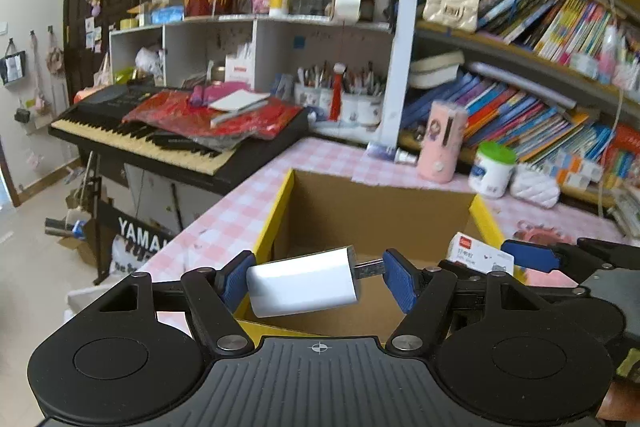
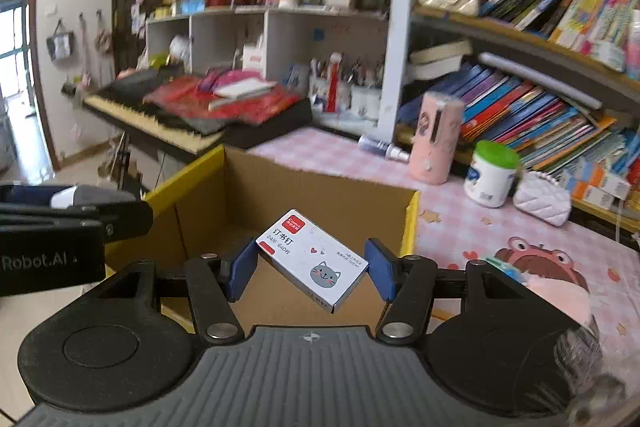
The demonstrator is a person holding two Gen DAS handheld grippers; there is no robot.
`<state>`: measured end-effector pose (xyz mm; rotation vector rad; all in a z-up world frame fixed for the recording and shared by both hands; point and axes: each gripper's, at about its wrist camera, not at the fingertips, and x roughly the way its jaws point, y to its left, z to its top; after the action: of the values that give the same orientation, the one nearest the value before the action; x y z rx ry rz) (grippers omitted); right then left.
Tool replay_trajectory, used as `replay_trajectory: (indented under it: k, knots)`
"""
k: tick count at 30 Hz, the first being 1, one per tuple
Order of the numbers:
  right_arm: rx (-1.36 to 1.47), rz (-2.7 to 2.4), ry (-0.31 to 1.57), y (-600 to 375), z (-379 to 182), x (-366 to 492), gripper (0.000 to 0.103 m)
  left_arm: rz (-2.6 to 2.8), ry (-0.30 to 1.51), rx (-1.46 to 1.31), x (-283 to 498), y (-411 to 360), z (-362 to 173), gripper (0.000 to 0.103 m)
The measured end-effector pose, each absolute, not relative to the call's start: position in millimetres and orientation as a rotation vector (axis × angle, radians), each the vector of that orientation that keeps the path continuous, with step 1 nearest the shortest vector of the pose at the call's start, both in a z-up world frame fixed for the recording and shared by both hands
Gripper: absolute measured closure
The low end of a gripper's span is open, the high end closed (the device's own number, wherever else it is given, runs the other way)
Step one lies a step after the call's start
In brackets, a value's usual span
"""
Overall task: Organize objects
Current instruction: 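Lower both items into the yellow box and open both grippers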
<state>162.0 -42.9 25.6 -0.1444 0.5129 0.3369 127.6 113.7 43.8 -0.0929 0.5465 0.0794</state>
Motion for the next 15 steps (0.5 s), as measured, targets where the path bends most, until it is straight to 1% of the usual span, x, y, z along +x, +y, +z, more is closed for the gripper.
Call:
replay_trajectory:
  k: [7,15]
  knots:
    - [-0.236,0.407,0.596,-26,-9,193,0.046,0.111,0.643,-0.053,154,108,20,0.033]
    - [-0.242,0.5,0.654,-30,-20,222,0.046,0.14,0.685,-0.057,176,108,10,0.033]
